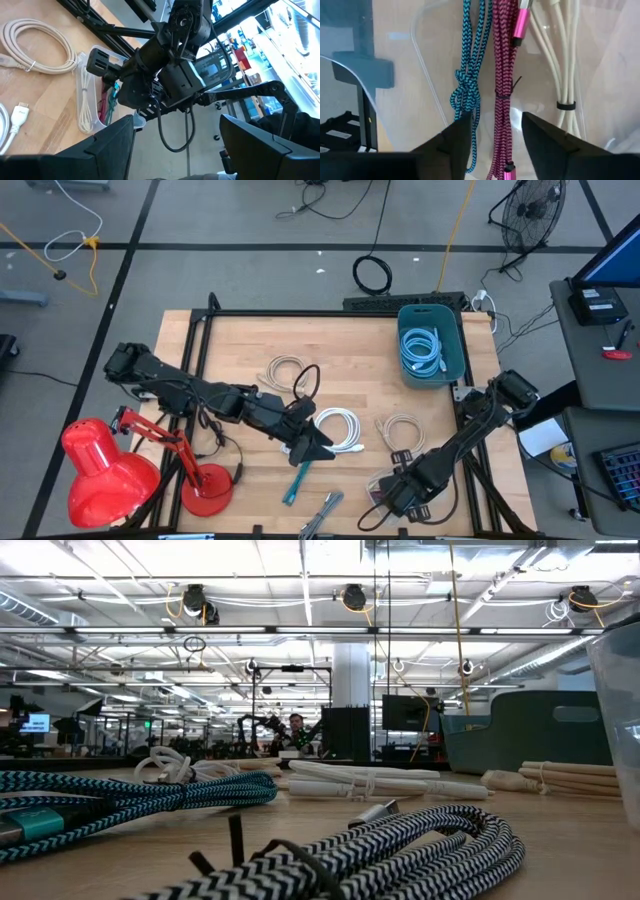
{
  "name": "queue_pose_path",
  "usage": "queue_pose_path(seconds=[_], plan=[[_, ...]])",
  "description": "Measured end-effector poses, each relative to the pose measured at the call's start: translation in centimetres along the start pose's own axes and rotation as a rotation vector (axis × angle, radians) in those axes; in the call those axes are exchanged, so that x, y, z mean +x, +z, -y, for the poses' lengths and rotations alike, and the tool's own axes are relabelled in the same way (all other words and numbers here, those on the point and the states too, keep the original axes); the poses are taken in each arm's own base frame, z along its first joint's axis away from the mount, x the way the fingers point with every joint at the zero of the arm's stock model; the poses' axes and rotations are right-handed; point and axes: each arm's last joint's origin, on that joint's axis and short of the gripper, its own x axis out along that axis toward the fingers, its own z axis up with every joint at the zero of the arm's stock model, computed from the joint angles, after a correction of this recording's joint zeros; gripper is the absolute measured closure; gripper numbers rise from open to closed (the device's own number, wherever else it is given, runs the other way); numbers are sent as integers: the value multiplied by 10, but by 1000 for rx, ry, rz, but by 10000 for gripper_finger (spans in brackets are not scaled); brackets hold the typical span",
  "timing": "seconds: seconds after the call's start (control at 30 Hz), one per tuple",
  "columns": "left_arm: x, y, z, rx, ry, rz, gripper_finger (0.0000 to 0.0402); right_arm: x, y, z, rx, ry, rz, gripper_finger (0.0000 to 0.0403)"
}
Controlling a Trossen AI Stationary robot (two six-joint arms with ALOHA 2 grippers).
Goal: Pick & Place USB Port
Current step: Put the left light brown hdmi cable into the blue bin
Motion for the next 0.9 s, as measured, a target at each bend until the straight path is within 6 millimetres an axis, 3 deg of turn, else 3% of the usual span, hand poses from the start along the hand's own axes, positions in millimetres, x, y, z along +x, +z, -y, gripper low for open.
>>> queue_pose_path(seconds=[0.2, 0.37, 0.7, 0.9], plan=[[0, 0, 0, 5, 6, 8, 103, -19, 2, 1, 53, 55, 79, 217], [0, 1, -1, 5, 19, 31, 103, -53, 5, 5, 111, 159, 230, 224], [-1, 14, 1, 2, -34, 107, 103, -150, 9, 25, 223, 322, 831, 236], [-2, 22, 0, -5, -64, 140, 103, -196, -1, 42, 273, 256, 1159, 237]])
